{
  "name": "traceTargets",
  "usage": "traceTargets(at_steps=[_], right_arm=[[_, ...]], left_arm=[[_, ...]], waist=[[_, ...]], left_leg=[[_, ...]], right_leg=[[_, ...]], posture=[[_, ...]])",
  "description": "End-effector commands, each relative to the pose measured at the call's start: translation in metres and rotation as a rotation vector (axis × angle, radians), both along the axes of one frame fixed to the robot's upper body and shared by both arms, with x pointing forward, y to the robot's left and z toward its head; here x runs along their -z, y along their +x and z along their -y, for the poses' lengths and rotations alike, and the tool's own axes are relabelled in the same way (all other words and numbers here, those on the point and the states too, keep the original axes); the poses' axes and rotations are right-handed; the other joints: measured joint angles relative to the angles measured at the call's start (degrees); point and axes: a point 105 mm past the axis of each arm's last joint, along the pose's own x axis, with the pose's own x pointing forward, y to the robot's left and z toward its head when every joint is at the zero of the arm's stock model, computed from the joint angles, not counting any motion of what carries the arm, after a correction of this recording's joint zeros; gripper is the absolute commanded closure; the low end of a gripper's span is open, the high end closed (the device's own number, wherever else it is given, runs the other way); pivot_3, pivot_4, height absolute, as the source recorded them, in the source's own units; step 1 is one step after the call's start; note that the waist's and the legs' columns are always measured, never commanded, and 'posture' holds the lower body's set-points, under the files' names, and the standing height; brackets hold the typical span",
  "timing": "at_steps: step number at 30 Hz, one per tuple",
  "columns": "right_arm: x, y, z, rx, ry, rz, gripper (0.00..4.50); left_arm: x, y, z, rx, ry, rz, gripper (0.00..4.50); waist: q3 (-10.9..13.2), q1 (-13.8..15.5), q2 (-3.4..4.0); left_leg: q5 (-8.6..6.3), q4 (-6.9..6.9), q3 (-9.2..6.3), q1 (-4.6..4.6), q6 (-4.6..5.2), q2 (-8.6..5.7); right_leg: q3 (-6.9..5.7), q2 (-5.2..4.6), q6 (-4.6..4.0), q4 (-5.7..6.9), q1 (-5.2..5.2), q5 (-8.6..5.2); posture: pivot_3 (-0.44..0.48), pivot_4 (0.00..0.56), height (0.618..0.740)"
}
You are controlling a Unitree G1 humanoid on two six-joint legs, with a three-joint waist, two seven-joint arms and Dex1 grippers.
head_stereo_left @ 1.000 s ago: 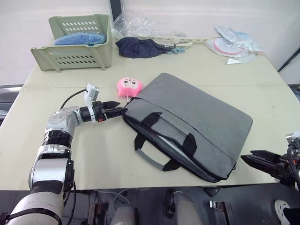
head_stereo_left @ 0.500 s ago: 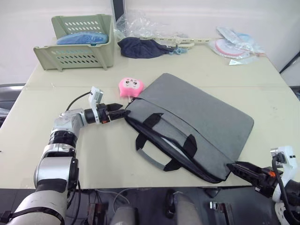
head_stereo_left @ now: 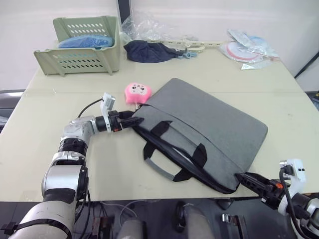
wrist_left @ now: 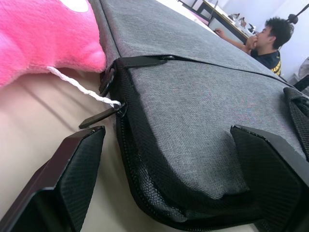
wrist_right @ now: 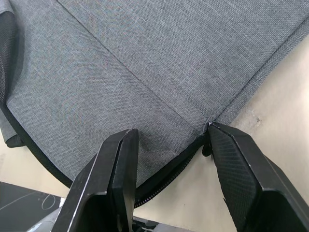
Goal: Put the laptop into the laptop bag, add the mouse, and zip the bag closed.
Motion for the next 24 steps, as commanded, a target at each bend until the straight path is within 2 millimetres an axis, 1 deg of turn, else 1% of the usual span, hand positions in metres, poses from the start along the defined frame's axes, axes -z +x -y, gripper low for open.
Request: traceTargets(at_steps=[1,6,14,17,18,19,20,21,22,24], right_arm=[[0.004,-0.001,0.002,0.015,-0.012,-0.019,1.9],[0.007,0.0,0.001,0.018,-0.011,-0.021,1.9],[0.01,0.0,0.004,0.022,-0.017,-0.028,1.9],[0.011,0.0,0.007,0.027,-0.022,-0.029,1.82],[0.011,0.0,0.007,0.027,-0.023,-0.029,1.82],[0.011,0.0,0.007,0.027,-0.024,-0.03,1.82],[0.011,0.001,0.008,0.028,-0.024,-0.03,1.82],[0.012,0.001,0.008,0.028,-0.025,-0.029,1.82],[0.012,0.001,0.008,0.028,-0.025,-0.029,1.82],[0.012,0.002,0.008,0.028,-0.025,-0.028,1.82]], left_arm=[[-0.003,-0.002,-0.001,0.024,0.013,-0.001,0.0],[0.001,-0.001,-0.004,-0.009,0.013,-0.035,0.0],[0.005,-0.001,-0.005,-0.02,0.023,-0.05,0.0],[0.004,0.003,-0.007,-0.067,-0.018,-0.093,0.74],[0.004,0.004,-0.008,-0.077,-0.017,-0.095,1.28],[0.004,0.005,-0.008,-0.082,-0.013,-0.093,1.59],[0.006,0.004,-0.008,-0.073,0.013,-0.082,2.05],[0.012,0.005,-0.008,-0.086,0.06,-0.081,2.42],[0.016,0.006,-0.009,-0.096,0.093,-0.081,2.42],[0.015,0.004,-0.007,-0.077,0.072,-0.077,2.42]], waist=[[0.0,0.0,-0.01],[-0.2,0.0,-0.12],[-0.4,0.0,-0.19],[-0.4,-0.1,-0.18],[-0.4,-0.1,-0.18],[-0.4,0.0,-0.19],[-0.4,0.0,-0.2],[-0.4,0.0,-0.21],[-0.4,0.0,-0.23],[-0.4,0.1,-0.24]], left_leg=[[0.0,0.0,0.0,0.0,0.0,0.0],[0.0,0.0,0.0,0.03,0.0,0.0],[0.0,0.0,0.01,0.08,0.0,0.01],[0.0,0.0,0.01,0.11,0.0,0.01],[0.0,0.0,0.01,0.11,0.01,0.01],[-0.01,0.0,0.01,0.11,0.01,0.01],[-0.01,0.0,0.01,0.11,0.01,0.01],[-0.01,0.0,0.01,0.11,0.02,0.01],[-0.01,0.0,0.01,0.11,0.02,0.01],[-0.02,0.0,0.01,0.22,0.03,0.01]], right_leg=[[0.0,0.0,0.0,0.0,0.0,0.0],[0.0,0.0,0.0,0.0,0.03,0.0],[0.0,0.0,0.0,-0.01,0.08,0.0],[0.0,0.0,0.0,-0.01,0.11,0.0],[0.0,0.0,0.0,-0.02,0.12,0.0],[0.0,0.0,0.0,-0.02,0.12,0.0],[0.0,0.0,0.0,-0.02,0.12,0.0],[0.0,0.0,0.0,-0.03,0.13,0.0],[-0.01,0.0,0.0,-0.04,0.15,0.0],[-0.01,0.0,0.0,-0.06,0.26,0.0]], posture=[[0.0,0.15,0.74],[0.0,0.15,0.74],[0.0,0.15,0.74],[0.0,0.15,0.74],[0.0,0.15,0.74],[0.0,0.15,0.74],[0.0,0.15,0.74],[0.0,0.15,0.74],[0.0,0.15,0.74],[0.0,0.15,0.74]])
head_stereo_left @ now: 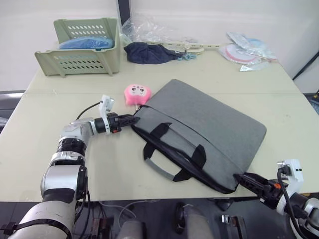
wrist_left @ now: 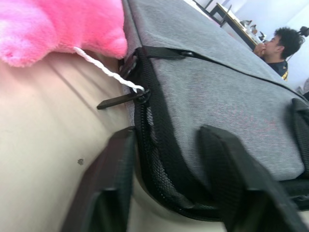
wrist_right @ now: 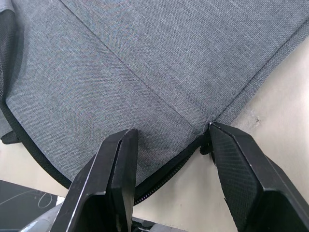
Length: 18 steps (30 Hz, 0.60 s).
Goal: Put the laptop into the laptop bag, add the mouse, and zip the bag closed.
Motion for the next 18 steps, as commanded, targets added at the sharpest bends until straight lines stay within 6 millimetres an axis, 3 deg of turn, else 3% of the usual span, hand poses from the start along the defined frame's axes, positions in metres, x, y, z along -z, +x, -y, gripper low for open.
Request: traceTargets(at_steps=[1,8,11,14,18], right_arm=[[0.0057,0.0004,0.0058,0.034,-0.017,-0.026,1.82],[0.0081,0.0009,0.0066,0.037,-0.017,-0.03,1.82],[0.0084,0.0012,0.007,0.038,-0.018,-0.029,1.82],[0.0089,0.0014,0.0073,0.039,-0.018,-0.03,1.82],[0.0098,0.0019,0.0071,0.043,-0.018,-0.03,1.82]], left_arm=[[0.0029,-0.0008,-0.0002,0.005,0.023,0.0,2.42],[-0.0036,0.0033,-0.0046,-0.043,-0.026,0.012,2.42],[-0.0069,0.0004,-0.003,-0.014,-0.047,0.005,3.19],[-0.0053,0.0004,-0.0014,-0.012,-0.033,0.005,4.48],[-0.0052,-0.0005,0.0004,-0.003,-0.039,0.001,4.48]], waist=[[0.0,0.0,0.0],[0.0,0.0,0.0],[0.0,0.0,0.0],[0.0,0.0,0.0],[0.0,0.0,0.0]], left_leg=[[0.0,0.0,0.0,0.06,0.01,0.01],[-0.08,-0.07,-0.01,0.42,0.11,0.04],[-0.08,-0.07,-0.01,0.44,0.11,0.04],[-0.08,-0.07,-0.01,0.46,0.1,0.04],[-0.09,-0.07,-0.01,0.47,0.1,0.04]], right_leg=[[0.0,0.0,0.0,-0.01,0.06,0.0],[-0.01,0.0,0.0,-0.13,0.48,0.0],[0.0,0.0,0.0,-0.13,0.49,0.0],[0.0,0.0,0.0,-0.12,0.51,0.0],[0.0,0.0,0.0,-0.13,0.51,0.0]], posture=[[0.0,0.15,0.74],[0.0,0.15,0.74],[0.0,0.15,0.74],[0.0,0.15,0.74],[0.0,0.15,0.74]])
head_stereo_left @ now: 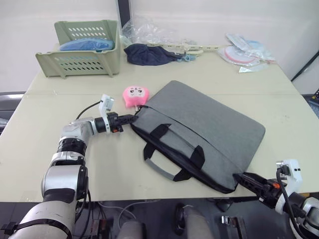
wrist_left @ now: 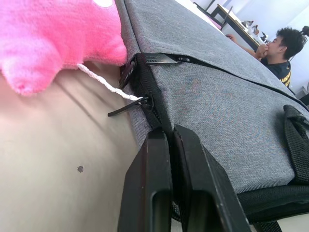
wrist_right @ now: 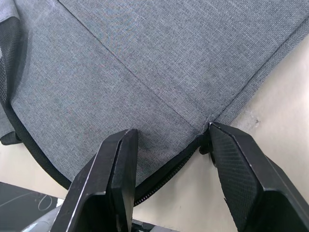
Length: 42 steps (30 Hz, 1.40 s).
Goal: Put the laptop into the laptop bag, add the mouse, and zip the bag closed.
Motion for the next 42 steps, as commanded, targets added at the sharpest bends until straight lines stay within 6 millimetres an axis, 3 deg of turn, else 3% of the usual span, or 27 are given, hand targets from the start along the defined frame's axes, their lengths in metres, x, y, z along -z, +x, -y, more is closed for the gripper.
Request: traceTargets(at_steps=[1,12,15,19,20,39,42], right_arm=[[0.007,-0.001,0.006,0.042,-0.021,-0.033,1.82],[0.016,0.004,0.015,0.113,-0.034,-0.046,1.82],[0.016,0.004,0.014,0.107,-0.031,-0.049,2.66],[0.017,0.003,0.013,0.102,-0.026,-0.056,4.19],[0.017,0.003,0.013,0.102,-0.025,-0.058,4.37],[0.019,0.003,0.019,0.119,-0.039,-0.059,4.37],[0.018,0.002,0.02,0.113,-0.04,-0.062,3.56]], left_arm=[[-0.001,-0.001,0.001,0.005,-0.004,0.007,4.48],[0.003,-0.002,0.003,0.016,0.009,-0.008,4.48],[0.003,-0.003,0.002,0.013,0.009,-0.011,4.5],[0.003,-0.003,0.002,0.015,0.007,-0.011,4.5],[0.003,-0.003,0.002,0.015,0.007,-0.012,4.5],[0.004,-0.005,0.003,0.015,0.005,-0.01,4.5],[0.004,-0.005,0.003,0.015,0.003,-0.011,4.5]], waist=[[0.0,0.0,0.0],[0.0,0.1,-0.04],[-0.1,0.1,-0.13],[-0.1,0.1,-0.13],[-0.1,0.1,-0.13],[-0.1,0.1,-0.12],[-0.1,0.1,-0.13]], left_leg=[[0.0,0.0,0.0,0.0,0.0,0.0],[-0.01,0.0,0.0,0.03,0.0,0.0],[-0.02,0.0,0.0,0.04,0.0,0.0],[-0.02,-0.02,0.0,0.04,0.0,0.01],[-0.02,-0.02,0.0,0.04,0.0,0.01],[-0.04,-0.04,-0.01,0.03,-0.01,0.02],[-0.05,-0.04,-0.01,0.03,0.0,0.02]], right_leg=[[0.0,0.0,0.0,0.0,0.0,0.0],[0.0,0.0,0.0,-0.01,0.04,0.0],[0.01,-0.01,0.0,-0.01,0.05,0.0],[0.0,-0.01,0.0,-0.02,0.05,0.0],[0.0,0.0,0.0,-0.02,0.05,0.0],[-0.01,0.0,0.0,-0.06,0.04,0.0],[-0.01,0.0,0.0,-0.07,0.05,0.0]], posture=[[0.0,0.15,0.74],[0.0,0.15,0.74],[0.0,0.15,0.74],[0.0,0.15,0.74],[0.0,0.15,0.74],[0.0,0.15,0.74],[0.0,0.15,0.74]])
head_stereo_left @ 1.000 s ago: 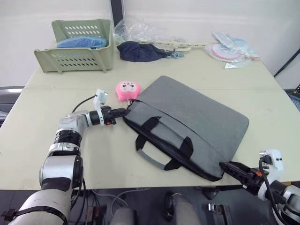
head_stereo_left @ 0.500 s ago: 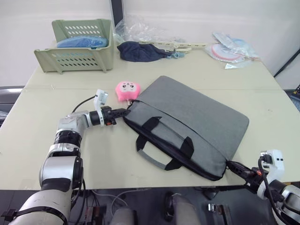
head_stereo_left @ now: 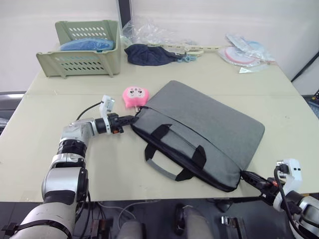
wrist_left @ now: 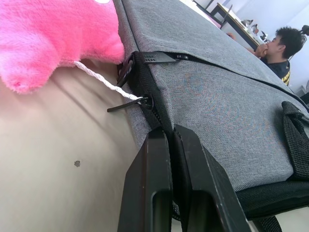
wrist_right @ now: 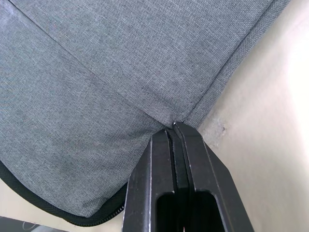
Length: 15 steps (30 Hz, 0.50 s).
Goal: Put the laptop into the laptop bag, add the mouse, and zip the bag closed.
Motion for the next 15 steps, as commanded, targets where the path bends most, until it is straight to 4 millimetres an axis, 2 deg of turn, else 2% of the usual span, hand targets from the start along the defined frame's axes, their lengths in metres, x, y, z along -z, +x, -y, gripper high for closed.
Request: traceTargets(at_steps=[1,4,15], right_arm=[[0.0082,-0.0056,0.008,0.027,-0.012,-0.051,3.17],[0.0068,-0.0069,0.009,0.035,-0.005,-0.049,2.16],[0.0103,-0.0141,0.0095,0.062,0.027,-0.063,2.16]], left_arm=[[0.0019,-0.0023,0.001,0.005,-0.001,-0.002,4.5],[0.0022,-0.0026,0.0008,0.003,-0.002,-0.001,4.5],[0.0044,-0.0039,0.004,0.012,-0.004,-0.006,4.5]], waist=[[0.0,0.0,0.0],[0.0,0.0,-0.01],[0.0,0.3,0.0]], left_leg=[[0.0,0.0,0.0,0.0,0.0,0.0],[0.0,0.0,0.0,0.0,0.0,0.0],[-0.02,-0.02,-0.01,-0.01,0.01,0.0]], right_leg=[[0.0,0.0,0.0,0.0,0.0,0.0],[0.0,0.0,0.0,0.0,0.0,0.0],[-0.01,0.0,0.0,-0.05,0.01,0.0]], posture=[[0.0,0.15,0.74],[0.0,0.15,0.74],[0.0,0.15,0.74]])
